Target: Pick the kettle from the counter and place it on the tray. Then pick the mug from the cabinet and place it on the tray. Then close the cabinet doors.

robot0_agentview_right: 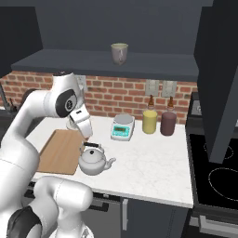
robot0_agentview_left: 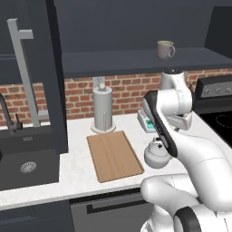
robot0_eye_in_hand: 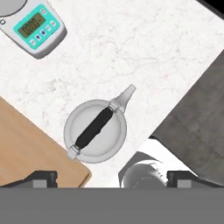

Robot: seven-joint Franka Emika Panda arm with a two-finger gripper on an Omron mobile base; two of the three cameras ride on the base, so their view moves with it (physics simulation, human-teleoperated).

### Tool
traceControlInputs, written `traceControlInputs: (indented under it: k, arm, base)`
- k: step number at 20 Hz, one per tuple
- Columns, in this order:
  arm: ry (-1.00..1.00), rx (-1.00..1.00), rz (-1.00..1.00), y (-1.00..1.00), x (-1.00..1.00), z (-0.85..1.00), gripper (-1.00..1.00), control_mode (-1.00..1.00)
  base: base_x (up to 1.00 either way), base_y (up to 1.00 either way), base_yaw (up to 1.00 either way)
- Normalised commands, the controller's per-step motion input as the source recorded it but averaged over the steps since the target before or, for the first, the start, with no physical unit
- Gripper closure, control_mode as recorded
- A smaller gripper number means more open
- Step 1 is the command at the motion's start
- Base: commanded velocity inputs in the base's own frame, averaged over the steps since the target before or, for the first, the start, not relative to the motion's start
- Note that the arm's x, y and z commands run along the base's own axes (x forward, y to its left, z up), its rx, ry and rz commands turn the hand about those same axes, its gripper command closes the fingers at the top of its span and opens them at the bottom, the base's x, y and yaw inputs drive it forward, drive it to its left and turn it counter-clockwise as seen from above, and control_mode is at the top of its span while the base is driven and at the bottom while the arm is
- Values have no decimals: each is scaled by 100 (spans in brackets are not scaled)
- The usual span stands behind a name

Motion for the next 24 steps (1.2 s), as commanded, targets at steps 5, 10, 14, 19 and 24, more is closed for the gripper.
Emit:
traceControlInputs:
  k: [5,10,14,19,24]
  arm:
    - [0,3,-10,-7,0,-44,-100,-100]
    - [0,2,-2,0,5,-35,-100,-100]
    - [0,7,0,-5,13,-26,-100,-100]
    - [1,10,2,-4,21,-16,-100,-100]
    - [0,1,1,-1,24,-9,-100,-100]
  base:
    - [0,0,0]
    - [0,0,0]
    - [0,0,0]
    - [0,0,0]
    - [0,0,0]
